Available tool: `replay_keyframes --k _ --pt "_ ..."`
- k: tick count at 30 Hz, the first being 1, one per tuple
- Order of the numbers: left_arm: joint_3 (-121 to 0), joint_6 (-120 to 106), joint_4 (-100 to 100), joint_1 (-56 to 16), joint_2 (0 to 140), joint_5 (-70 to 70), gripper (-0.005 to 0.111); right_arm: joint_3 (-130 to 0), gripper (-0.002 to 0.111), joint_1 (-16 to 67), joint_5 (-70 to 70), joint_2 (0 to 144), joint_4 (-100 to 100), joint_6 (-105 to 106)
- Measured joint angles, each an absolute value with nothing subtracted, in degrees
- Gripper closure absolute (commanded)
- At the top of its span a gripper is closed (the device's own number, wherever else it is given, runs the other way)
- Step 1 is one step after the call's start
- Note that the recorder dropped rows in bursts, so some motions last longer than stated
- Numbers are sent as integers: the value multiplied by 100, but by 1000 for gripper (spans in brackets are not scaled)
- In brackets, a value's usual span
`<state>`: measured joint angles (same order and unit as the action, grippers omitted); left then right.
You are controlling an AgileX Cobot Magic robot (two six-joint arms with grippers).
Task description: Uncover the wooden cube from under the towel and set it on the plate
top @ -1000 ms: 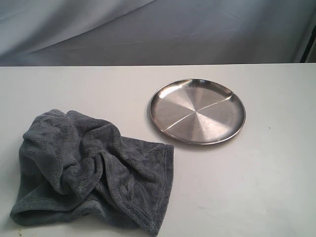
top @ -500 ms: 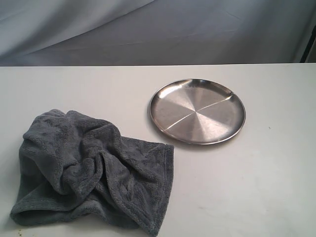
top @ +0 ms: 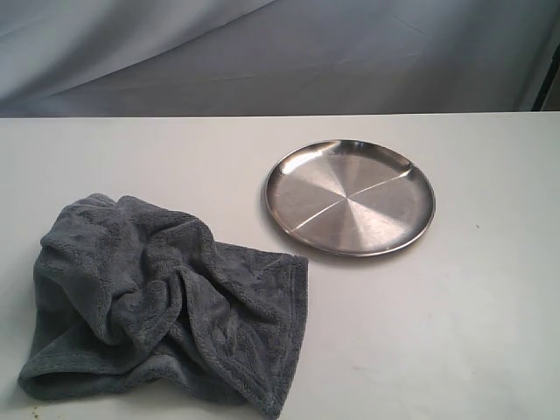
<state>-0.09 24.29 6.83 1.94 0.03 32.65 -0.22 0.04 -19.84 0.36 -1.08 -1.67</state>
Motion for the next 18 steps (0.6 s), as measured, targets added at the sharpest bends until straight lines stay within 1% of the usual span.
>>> replay_keyframes --k 2,3,7,13,18 --pt "-9 2471 683 194 4 3832 106 -22 108 4 -1984 36 -108 -167" --pt "-51 2471 683 194 4 3889 106 -22 108 15 -1984 36 -108 -167" --pt "-566 2552 683 194 436 3333 106 -22 108 64 -1984 36 -108 -167" --pt "-1374 2861 983 194 1831 2965 106 -22 108 64 -1984 36 -108 -167" --pt "-2123 3425 2228 194 3235 2903 106 -22 108 64 -1984 36 -108 -167"
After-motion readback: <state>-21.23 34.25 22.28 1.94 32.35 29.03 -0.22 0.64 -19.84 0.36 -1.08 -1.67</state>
